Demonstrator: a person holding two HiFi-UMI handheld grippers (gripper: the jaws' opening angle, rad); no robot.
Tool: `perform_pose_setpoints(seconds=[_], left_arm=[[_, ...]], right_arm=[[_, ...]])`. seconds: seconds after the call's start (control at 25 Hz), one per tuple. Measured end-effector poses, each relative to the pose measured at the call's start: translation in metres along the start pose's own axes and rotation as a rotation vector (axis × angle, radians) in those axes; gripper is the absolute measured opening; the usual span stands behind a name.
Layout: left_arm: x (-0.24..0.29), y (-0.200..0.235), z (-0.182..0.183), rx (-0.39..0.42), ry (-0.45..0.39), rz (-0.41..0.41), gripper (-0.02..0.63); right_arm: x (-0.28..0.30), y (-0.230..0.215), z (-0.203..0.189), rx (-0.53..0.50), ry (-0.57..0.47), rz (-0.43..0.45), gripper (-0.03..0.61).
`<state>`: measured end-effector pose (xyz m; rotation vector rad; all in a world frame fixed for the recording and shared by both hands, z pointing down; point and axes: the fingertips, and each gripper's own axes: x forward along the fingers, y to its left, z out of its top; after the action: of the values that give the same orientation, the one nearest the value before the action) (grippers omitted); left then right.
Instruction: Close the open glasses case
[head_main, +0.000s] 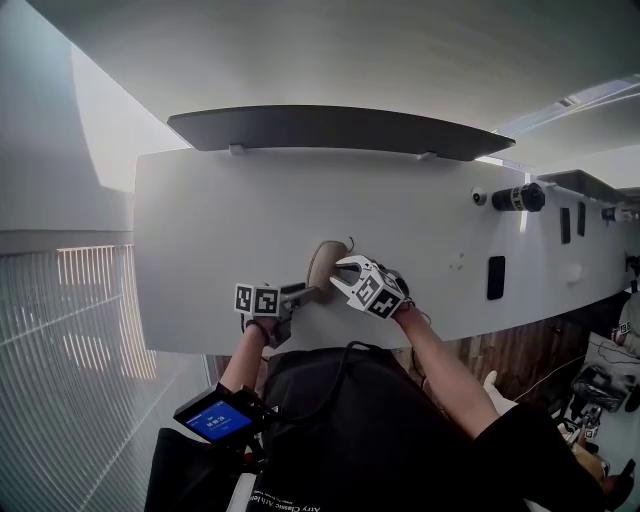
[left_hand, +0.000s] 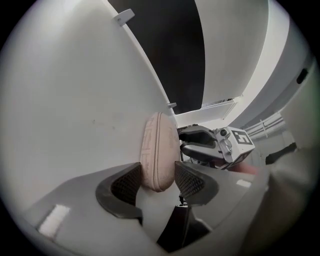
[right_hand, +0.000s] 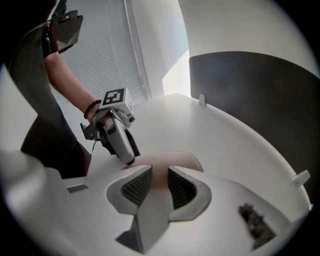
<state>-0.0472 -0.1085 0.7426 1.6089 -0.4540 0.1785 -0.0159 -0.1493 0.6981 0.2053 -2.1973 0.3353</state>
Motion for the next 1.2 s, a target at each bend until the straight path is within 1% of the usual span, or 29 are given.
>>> perform_pose_setpoints(seconds=[0.24,0.56,0.76,0.88,0.96,1.08,1.2], left_arm=[[-0.0027,0.0004,0.0005,-0.016,0.002,-0.006,0.212],[-0.0019,0.0021,0.0003,-0.042,0.002,0.011,0.210],[-0.0016,0.0031,0.0005,-0.056,0.002,0.011,0.211],[-0.0018,0.0037,-0.0010,-0.070,0.004,0.027,0.213],[-0.0020,0.0047,-0.0022,-0.075,0.004,0.040,0.212],[-0.0012,0.0053,-0.0010,-0.075,0.007,0.039,0.213],[-0.0020,0.0042,-0.0023,-0.080,0.002,0.045,0.216]], right_arm=[[0.0021,0.0005,0.0041,-0.021,0.008,-0.002,0.103],[0.0044,0.0009,0.0035,-0.060,0.028,-0.006,0.103],[0.0055,0.0004,0.0040,-0.049,0.038,-0.016,0.103],[0.0063,0.0017,0.0028,-0.049,0.039,-0.029,0.103],[0.0080,0.0029,0.0019,-0.056,0.063,-0.024,0.103],[0.0092,0.0016,0.0024,-0.054,0.092,-0.013,0.103],[0.0080,0.0019,0.0033,-0.033,0.079,-0.016,0.103]])
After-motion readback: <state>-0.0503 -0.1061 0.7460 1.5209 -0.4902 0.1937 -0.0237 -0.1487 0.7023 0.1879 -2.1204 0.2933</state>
